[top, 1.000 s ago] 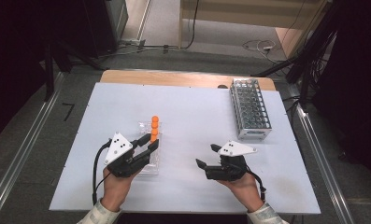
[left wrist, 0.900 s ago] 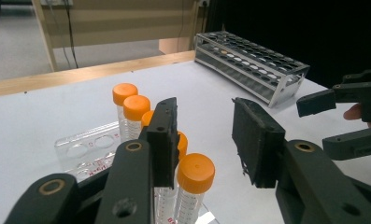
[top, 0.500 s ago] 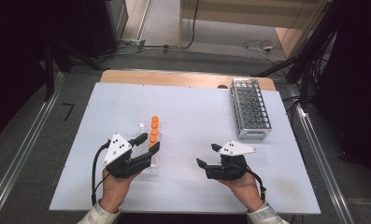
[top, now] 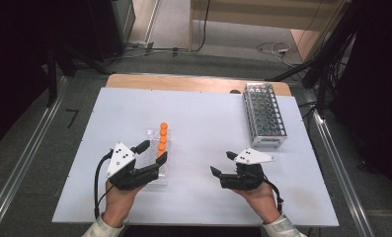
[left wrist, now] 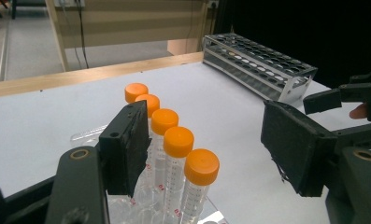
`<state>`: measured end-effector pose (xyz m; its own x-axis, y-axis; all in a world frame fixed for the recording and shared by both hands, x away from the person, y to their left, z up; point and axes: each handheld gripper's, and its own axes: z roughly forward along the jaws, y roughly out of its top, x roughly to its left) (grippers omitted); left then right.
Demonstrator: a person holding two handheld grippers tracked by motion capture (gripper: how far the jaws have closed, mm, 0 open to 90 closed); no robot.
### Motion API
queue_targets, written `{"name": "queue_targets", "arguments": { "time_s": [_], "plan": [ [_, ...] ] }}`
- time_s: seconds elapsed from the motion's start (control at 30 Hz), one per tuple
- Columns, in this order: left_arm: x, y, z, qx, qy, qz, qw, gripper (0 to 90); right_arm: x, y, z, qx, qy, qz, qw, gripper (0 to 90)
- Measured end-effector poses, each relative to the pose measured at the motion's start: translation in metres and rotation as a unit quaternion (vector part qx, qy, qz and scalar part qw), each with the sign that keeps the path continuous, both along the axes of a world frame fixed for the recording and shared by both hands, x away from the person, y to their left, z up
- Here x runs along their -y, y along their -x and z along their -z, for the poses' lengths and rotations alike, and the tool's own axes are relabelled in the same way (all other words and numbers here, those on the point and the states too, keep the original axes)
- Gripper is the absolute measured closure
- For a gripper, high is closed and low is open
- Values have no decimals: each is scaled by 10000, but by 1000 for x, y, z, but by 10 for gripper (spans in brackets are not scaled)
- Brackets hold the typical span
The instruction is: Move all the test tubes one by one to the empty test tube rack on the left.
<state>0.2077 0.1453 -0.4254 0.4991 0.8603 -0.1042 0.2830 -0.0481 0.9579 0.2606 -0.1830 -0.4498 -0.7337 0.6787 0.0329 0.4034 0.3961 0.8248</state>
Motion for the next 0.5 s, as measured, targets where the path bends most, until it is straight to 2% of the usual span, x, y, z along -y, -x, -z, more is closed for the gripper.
{"name": "queue_targets", "arguments": {
  "time_s": [0.5],
  "plan": [
    [-4,4,2,-37,-7,-31,10000,284,17,1,-2,40,-54,192,9998,230]
  ]
}}
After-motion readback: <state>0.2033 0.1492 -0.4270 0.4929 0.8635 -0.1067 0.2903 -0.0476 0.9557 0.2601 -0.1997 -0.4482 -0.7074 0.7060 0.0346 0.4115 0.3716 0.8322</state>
